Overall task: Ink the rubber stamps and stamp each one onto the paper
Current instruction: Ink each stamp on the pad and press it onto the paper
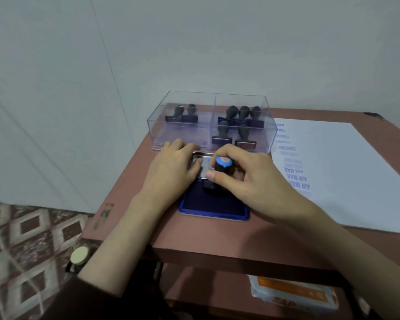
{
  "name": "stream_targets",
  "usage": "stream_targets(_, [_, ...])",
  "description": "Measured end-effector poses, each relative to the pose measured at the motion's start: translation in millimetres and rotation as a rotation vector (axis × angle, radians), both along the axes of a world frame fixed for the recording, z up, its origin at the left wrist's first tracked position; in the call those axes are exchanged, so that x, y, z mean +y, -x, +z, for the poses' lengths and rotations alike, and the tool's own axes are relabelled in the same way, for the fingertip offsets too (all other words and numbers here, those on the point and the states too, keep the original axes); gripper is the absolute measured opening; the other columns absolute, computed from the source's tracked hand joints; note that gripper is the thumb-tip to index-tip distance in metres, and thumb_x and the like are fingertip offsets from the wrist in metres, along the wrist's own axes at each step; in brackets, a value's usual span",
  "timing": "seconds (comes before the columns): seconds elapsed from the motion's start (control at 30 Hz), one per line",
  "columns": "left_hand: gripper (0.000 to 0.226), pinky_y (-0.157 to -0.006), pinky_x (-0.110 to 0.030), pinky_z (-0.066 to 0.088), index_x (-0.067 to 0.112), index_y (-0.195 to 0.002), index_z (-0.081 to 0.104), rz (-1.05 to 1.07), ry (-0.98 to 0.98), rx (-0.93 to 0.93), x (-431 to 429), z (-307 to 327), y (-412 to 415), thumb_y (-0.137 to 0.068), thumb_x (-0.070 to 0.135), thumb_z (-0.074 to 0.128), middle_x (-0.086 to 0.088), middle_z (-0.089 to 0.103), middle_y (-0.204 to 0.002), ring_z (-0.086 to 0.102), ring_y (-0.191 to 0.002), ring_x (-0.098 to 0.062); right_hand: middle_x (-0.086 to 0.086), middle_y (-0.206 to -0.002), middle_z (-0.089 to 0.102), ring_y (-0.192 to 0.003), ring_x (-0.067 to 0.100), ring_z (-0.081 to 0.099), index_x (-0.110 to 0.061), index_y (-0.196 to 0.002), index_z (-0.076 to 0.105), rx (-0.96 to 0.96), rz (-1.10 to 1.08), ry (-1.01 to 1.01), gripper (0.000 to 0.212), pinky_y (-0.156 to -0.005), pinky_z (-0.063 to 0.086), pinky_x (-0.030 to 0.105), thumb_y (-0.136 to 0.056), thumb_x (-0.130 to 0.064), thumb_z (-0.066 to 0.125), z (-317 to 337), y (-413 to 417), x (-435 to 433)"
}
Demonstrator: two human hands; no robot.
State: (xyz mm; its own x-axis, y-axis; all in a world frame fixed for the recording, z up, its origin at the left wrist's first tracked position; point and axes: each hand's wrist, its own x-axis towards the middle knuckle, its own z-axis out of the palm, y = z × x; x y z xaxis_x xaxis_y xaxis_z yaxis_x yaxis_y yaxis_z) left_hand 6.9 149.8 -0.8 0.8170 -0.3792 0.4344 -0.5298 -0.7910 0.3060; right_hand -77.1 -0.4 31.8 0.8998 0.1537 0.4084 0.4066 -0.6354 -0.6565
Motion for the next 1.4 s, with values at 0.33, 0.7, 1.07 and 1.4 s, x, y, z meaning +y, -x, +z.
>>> stream_targets(0.33, [0.029,-0.079,-0.029,0.034,0.019,-0.117,0.060,-0.019,0.006,-0.031,2,-4,-5,-0.093,0.032,0.050,-0.005,0.059,-0.102,0.048,-0.096,-0.026,-0.033,-0.060,0.051,-0.050,-0.003,0.048,-0.025,-0.080,0.042,-0.051,0.097,0.195,0.025,-0.052,0.032,0.007,-0.086,-0.018,0.065,0,-10,6])
stream_targets(0.7, [0.028,-0.077,-0.032,0.034,0.016,-0.118,0.059,-0.027,-0.013,-0.022,3,-2,-6,-0.094,0.022,0.045,-0.009,0.059,-0.102,0.048,-0.094,-0.030,-0.013,-0.046,0.046,-0.046,0.002,0.044,-0.015,-0.083,0.045,-0.009,0.147,0.276,0.018,-0.050,0.032,0.010,-0.087,-0.015,0.062,3,-17,5])
stream_targets(1.07, [0.033,-0.078,-0.031,0.035,0.020,-0.121,0.061,-0.049,0.022,0.015,6,-5,-13,-0.093,0.017,0.044,-0.007,0.061,-0.101,0.050,-0.094,-0.028,-0.007,-0.044,0.039,-0.046,0.008,0.042,-0.019,-0.081,0.040,0.009,0.135,0.247,0.022,-0.048,0.030,0.010,-0.089,-0.018,0.061,-1,-17,2])
stream_targets(1.4, [0.033,-0.077,-0.033,0.038,0.021,-0.120,0.061,-0.049,0.033,0.009,5,-4,-14,-0.092,0.016,0.043,-0.006,0.061,-0.102,0.050,-0.095,-0.028,-0.009,-0.046,0.037,-0.048,0.004,0.044,-0.018,-0.082,0.039,-0.014,0.133,0.269,0.023,-0.050,0.031,0.012,-0.089,-0.017,0.061,-3,-16,4])
